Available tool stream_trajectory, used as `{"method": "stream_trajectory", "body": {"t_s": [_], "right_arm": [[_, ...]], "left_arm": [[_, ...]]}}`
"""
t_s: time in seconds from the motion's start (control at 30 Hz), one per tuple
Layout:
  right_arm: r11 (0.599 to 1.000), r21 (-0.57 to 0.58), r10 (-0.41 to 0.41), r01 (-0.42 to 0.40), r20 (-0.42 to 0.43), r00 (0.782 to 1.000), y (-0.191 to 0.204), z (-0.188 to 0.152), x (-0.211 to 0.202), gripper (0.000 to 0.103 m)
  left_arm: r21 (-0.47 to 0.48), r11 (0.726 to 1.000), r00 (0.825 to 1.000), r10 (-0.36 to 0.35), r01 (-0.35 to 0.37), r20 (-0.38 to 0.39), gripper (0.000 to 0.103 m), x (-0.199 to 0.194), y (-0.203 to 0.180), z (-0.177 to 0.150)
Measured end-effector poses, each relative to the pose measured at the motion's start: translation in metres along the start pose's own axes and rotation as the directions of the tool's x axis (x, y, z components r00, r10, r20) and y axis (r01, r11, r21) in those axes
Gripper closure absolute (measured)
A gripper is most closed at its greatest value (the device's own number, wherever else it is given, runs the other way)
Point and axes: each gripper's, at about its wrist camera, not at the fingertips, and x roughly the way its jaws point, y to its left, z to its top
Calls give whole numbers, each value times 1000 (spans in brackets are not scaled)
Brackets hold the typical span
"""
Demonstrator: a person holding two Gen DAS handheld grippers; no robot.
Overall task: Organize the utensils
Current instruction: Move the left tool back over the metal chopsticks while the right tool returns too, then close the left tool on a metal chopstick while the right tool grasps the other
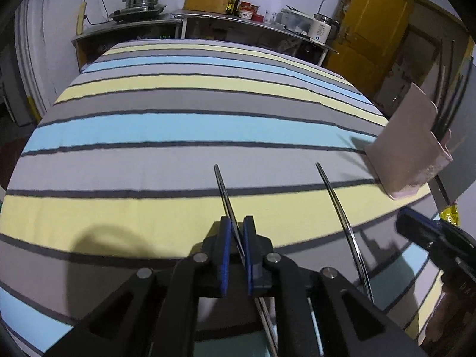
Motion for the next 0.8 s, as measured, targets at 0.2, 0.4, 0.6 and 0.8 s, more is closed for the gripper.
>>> {"method": "stream_trajectory", "body": {"t_s": [0.2,0.4,0.6,0.8], "right_arm": [[1000,-7,-15,14,-57,998,3,8,36,91],[999,-5,-37,36,-89,995,4,15,58,91],[995,-39,-93,89,-107,990,13,18,71,91],[995,-34,-98,95,-134,986,10,25,74,97]], "left_arm": [[-25,1000,1000,0,0,-9,94,4,6,9],[-4,1000,1000,6,-6,1,93,8,4,13],[43,998,999,50,-51,14,93,9,-4,11],[48,998,999,50,-50,-2,96,10,-4,15]]}}
